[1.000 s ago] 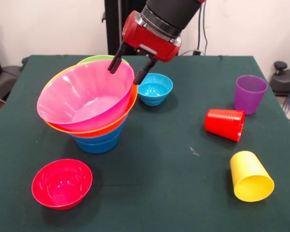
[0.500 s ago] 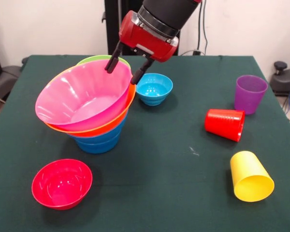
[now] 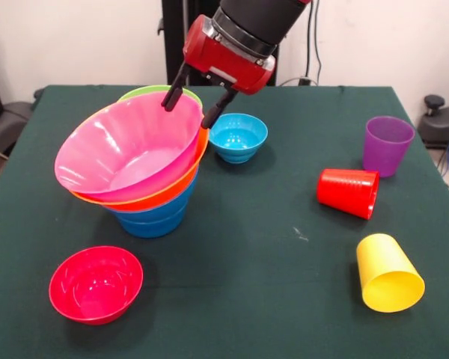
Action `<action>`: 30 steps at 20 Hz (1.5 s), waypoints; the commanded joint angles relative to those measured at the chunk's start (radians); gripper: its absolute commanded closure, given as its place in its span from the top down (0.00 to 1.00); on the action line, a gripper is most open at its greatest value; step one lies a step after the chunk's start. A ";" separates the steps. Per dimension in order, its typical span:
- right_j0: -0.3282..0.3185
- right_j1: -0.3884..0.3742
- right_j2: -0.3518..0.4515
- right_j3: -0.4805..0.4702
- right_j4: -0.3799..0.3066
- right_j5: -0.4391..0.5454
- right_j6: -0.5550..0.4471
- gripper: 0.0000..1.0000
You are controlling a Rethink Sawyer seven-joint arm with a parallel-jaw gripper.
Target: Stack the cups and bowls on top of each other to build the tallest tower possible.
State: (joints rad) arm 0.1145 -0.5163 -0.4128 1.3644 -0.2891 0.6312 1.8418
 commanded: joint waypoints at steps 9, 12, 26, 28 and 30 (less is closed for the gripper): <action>0.036 -0.106 0.136 0.016 0.106 0.317 0.036 1.00; 0.039 -0.121 0.139 0.017 0.127 0.359 0.043 1.00; 0.055 -0.121 0.143 0.095 0.174 0.239 0.122 1.00; 0.066 -0.113 0.137 0.113 0.183 0.194 0.164 1.00; 0.077 -0.104 0.129 0.134 0.193 0.145 0.208 1.00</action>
State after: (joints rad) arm 0.1613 -0.6678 -0.3974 1.3832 -0.1239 0.8761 1.8505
